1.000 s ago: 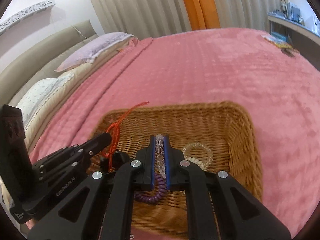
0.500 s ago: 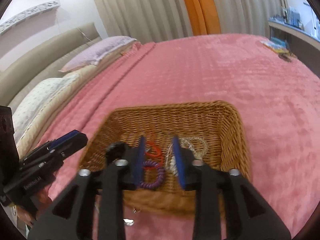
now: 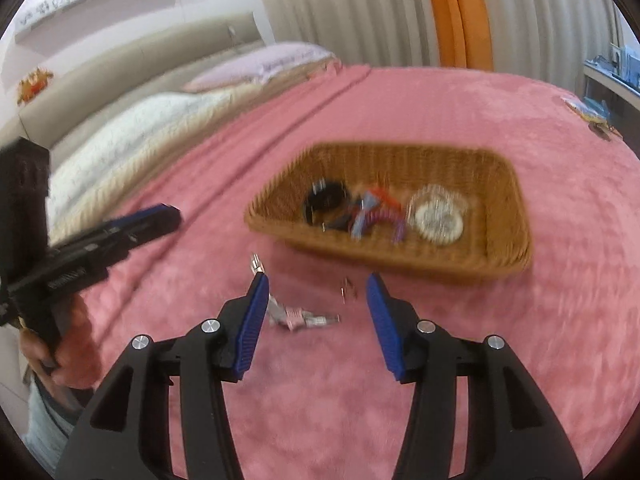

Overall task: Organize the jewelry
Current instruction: 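Grasp the small silver ring with the left tool while the right grasps the keys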

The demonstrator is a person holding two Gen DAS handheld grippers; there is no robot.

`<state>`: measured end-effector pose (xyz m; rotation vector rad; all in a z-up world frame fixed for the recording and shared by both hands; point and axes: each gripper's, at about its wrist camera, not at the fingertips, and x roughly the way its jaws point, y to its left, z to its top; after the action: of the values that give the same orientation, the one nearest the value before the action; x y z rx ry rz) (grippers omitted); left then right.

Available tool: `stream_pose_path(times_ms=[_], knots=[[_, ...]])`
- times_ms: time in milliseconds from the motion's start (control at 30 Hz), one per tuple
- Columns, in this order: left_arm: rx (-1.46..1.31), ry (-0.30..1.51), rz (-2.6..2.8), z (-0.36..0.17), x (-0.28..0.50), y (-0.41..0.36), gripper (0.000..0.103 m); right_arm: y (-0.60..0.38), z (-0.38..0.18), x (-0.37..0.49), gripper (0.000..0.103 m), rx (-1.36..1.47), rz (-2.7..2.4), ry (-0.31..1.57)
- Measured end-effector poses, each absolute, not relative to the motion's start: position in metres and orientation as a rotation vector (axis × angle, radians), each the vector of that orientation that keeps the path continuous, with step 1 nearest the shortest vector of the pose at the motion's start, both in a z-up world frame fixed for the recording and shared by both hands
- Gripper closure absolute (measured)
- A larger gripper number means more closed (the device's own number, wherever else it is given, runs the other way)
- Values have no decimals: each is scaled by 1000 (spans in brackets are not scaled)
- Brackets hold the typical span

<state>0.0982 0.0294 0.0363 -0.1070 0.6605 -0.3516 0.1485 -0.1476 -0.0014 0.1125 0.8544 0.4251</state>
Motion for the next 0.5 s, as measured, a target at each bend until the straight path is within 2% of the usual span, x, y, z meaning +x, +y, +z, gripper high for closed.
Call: stream_pose_path(times_ms=[133,233,500], knots=[[-133,718,-322,14,103,39,58,-145,-28,158,56,137,413,925],[-143,759,-313,0,110,44,58,-139,-44,164,65,130,421,968],[-225,843,-321,-30,124,50,58,-125,-67,190,65,155,482,1048]])
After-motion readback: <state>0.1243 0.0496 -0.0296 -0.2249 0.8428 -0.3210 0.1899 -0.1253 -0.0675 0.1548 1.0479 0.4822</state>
